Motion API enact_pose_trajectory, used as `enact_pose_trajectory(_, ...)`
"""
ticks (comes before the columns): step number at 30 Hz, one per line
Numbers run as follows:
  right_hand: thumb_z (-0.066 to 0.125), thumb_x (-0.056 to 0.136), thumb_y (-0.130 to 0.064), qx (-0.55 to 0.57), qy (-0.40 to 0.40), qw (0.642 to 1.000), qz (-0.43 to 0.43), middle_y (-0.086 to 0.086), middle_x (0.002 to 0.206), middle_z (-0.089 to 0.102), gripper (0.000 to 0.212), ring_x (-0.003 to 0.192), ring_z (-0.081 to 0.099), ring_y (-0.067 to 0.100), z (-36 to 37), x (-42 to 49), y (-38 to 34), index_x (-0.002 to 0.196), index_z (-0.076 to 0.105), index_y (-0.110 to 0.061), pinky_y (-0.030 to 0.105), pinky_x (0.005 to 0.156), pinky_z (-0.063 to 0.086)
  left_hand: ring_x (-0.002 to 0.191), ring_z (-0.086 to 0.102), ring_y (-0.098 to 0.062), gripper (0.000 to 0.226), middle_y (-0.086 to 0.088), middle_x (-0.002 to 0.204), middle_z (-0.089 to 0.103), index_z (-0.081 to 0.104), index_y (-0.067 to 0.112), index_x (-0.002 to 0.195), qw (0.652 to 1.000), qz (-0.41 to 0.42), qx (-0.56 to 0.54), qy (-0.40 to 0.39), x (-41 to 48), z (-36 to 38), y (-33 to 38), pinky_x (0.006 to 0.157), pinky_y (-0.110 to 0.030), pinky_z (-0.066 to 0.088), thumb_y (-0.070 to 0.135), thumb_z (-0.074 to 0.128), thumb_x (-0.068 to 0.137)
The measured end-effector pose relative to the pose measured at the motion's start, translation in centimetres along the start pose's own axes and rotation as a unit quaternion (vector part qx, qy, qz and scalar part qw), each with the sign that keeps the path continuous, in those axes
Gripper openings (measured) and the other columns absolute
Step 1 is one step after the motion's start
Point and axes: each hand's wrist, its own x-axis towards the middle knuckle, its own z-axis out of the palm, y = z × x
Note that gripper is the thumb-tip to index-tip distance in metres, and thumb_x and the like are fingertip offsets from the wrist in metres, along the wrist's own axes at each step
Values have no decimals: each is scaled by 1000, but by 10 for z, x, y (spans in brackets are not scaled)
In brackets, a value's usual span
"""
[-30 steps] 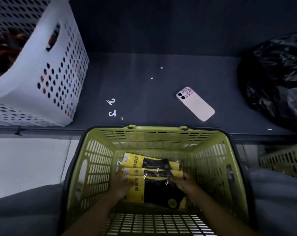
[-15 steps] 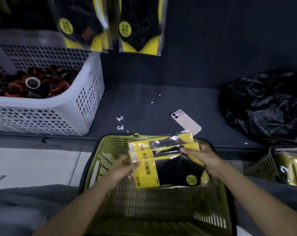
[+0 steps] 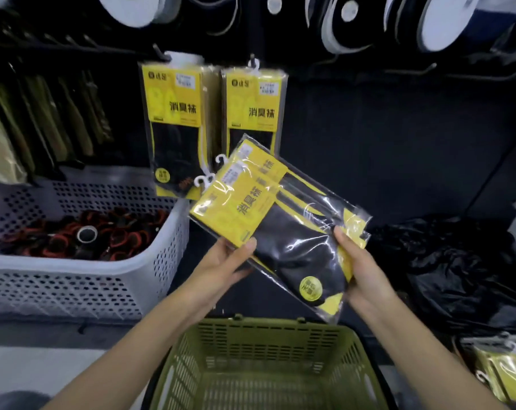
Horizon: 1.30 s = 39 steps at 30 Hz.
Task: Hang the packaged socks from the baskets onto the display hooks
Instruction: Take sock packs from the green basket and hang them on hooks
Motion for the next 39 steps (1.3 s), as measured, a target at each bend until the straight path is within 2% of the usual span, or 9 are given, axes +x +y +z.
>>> enact_pose_trajectory(4,76,69,-39,-50,-53,997,-11,10,111,71,58,101,69,27,22,-2,11,120,64,-16,36,80,57,124,52,-12,57,14,123,64,59,33,118,993,71,-6,92,5,1,25,112,-41,34,46,71,63)
enact_pose_trajectory(7,80,58,-45,-127,-36,989,-69,4,106,70,80,92,68,21,30,2,8,129,53,-21,35,84,51,117,58,-6,43,15,117,68,61,31,115,981,137,53,124,9,-7,44,108,-36,38,37,66,73)
enact_pose_trajectory(11,73,55,-51,-189,-13,963,-190,-13,139,45,98,128,45,5,55,12,-18,143,32,-31,24,100,38,108,61,0,43,19,114,67,57,26,124,966,190,141,105,20,-17,70,87,-14,50,34,65,82)
enact_pose_trajectory(17,64,71,-49,-229,-100,922,-296,-26,127,52,63,115,49,-14,111,16,-46,130,43,-39,7,88,45,96,63,8,33,27,103,68,58,27,116,947,232,201,97,38,-15,89,73,-3,45,24,67,84)
enact_pose_trajectory(27,73,64,-38,-186,-95,937,-279,-4,92,75,43,87,70,8,153,25,-43,95,64,-10,16,69,54,78,71,-1,39,15,84,75,71,28,83,953,217,157,140,57,-36,89,59,-10,51,42,84,49)
enact_pose_trajectory(30,70,71,-33,-175,-119,944,-252,-7,93,75,34,85,71,5,153,31,-51,99,68,-14,11,63,52,76,70,-7,32,12,78,74,73,28,75,955,217,163,119,59,-45,104,62,-11,50,57,68,63)
enact_pose_trajectory(34,58,90,-27,-156,-107,953,-238,-7,100,74,21,90,71,7,148,42,-62,110,64,-22,15,65,54,58,37,-10,51,7,57,34,44,20,57,930,255,197,175,63,-53,114,56,-15,31,65,42,81)
enact_pose_trajectory(37,51,96,-25,-161,-79,950,-255,-5,97,75,20,87,71,8,147,49,-80,109,65,-20,17,67,54,60,51,-7,46,10,59,54,68,23,66,918,286,184,202,67,-60,121,64,-17,40,55,42,86)
enact_pose_trajectory(39,50,96,-24,-170,-67,944,-275,-6,95,75,19,85,71,6,148,55,-91,108,64,-20,15,64,54,72,51,-16,57,-6,74,55,68,5,83,910,304,191,207,67,-68,127,70,-29,37,55,41,86)
